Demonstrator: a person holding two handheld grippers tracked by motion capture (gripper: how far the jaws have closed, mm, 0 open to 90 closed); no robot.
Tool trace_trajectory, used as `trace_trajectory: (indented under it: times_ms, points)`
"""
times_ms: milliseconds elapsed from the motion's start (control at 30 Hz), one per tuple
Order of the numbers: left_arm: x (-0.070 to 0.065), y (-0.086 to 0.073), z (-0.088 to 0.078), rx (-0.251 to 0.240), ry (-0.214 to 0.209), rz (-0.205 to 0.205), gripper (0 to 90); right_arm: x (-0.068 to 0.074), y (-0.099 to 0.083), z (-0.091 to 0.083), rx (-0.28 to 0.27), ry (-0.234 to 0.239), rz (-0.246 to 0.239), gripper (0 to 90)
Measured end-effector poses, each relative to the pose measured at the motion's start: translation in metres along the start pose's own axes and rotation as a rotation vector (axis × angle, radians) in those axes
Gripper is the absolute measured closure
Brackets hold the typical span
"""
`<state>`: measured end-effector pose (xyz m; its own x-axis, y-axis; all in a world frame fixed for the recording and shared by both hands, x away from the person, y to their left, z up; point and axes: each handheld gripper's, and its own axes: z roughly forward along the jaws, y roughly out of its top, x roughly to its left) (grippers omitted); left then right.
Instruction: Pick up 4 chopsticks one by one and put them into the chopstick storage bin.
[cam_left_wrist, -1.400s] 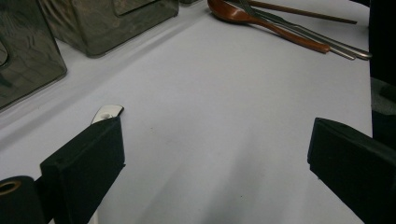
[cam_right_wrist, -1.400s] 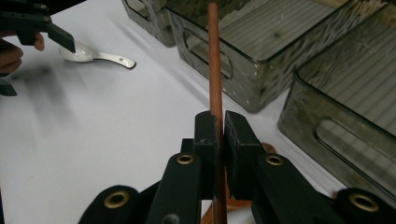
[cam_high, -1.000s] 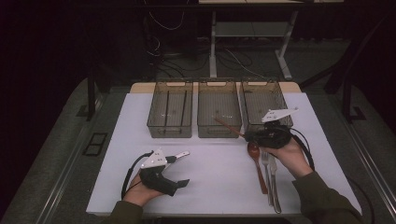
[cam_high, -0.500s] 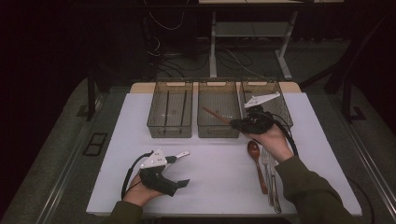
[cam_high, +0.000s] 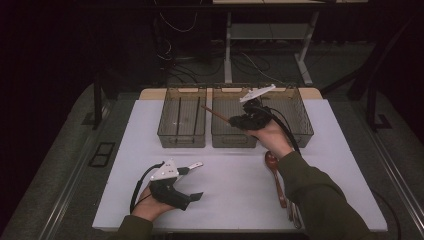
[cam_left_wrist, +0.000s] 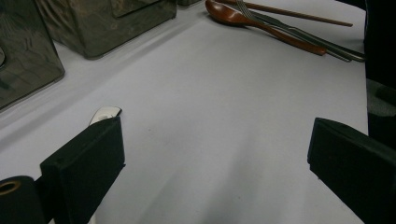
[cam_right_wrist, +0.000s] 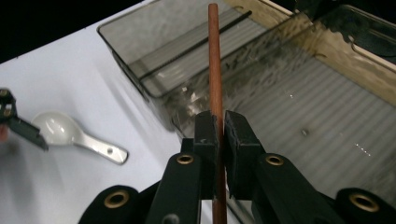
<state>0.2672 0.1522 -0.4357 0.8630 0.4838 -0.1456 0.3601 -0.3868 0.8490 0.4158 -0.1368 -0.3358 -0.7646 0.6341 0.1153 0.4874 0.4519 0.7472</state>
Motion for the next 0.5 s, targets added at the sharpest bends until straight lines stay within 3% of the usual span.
trace_trajectory:
  times_ms: [500]
  points:
    - [0.000, 0.000, 0.000, -0.008, -0.004, 0.002, 2.9, 0.011, 0.034, 0.057, 0.046, 0.011, 0.001, 83.7]
